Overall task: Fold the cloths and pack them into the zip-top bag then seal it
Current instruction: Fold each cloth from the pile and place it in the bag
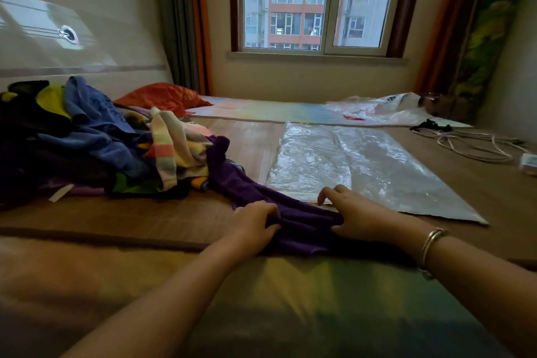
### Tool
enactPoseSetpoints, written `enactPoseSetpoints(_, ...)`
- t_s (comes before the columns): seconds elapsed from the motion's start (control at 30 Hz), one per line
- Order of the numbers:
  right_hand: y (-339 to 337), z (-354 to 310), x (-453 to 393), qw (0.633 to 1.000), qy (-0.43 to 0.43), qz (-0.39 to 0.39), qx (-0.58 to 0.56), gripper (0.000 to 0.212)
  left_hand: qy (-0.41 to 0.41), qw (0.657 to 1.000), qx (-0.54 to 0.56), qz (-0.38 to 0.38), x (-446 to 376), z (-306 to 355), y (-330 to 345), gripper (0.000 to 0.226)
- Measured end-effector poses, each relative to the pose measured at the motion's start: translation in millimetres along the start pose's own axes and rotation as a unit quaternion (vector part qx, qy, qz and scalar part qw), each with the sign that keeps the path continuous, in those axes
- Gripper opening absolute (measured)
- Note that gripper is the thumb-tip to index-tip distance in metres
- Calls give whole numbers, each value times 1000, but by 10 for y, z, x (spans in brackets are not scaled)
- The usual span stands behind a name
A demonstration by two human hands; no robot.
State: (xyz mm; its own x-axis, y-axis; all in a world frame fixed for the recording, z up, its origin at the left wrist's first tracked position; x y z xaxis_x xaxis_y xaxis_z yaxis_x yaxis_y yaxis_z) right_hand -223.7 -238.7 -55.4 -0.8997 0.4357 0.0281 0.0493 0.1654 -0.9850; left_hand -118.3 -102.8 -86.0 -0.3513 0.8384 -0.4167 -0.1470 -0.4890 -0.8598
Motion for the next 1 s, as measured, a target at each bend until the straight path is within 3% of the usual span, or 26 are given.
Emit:
enactPoseSetpoints(0.17, 62, -157, 94, 991, -60, -46, -107, 37, 15, 991, 96, 89, -38, -52, -264, 5)
enactPoseSetpoints(0.27, 82, -238, 117, 997, -67, -19, -35, 33, 7, 991, 94, 95, -28, -70, -422, 11)
enactPoseSetpoints(0.33, 65, -279, 113, 998, -57, 14, -19, 15, -20, 993, 82, 84, 25, -126, -476, 16)
enactPoseSetpoints(0.43, 48, -329, 115, 987, -7, -4, -158, 13, -49, 997, 3, 66, 164, -166, -555, 12)
enactPoseSetpoints(0.53, 75, -443, 155, 928, 31, -100, -357, 18, 1, 993, -88, 77, 274, -53, -658, 20)
enactPoseSetpoints(0.6, 17, -537, 176, 907, 26, -117, -403, 19, 53, 994, -16, 91, 311, 108, -714, 21)
enactPoseSetpoints(0.7, -142, -701, 201, 921, -12, -109, -374, 21, 91, 980, 157, 86, 324, 334, -759, 19)
enactPoseSetpoints(0.83, -368, -845, 290, 914, -40, -106, -389, 31, 37, 950, 301, 69, 315, 398, -852, 27)
enactPoseSetpoints(1.0, -673, -751, 357, 925, -14, -40, -377, 29, -6, 935, 352, 27, 266, 466, -914, 20)
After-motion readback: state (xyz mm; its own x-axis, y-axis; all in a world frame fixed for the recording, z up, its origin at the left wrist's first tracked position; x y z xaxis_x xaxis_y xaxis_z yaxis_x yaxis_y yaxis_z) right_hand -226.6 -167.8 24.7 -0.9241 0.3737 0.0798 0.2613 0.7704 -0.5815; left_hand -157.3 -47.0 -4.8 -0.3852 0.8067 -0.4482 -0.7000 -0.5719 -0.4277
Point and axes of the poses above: each hand's wrist, its own x-axis away from the middle knuckle, its own y-axis out of the palm, z = x × y, the point moved 8 cm from there along -x, towards the middle knuckle, and after that the axes turned 13 degrees about y, right-handed, at the moved point
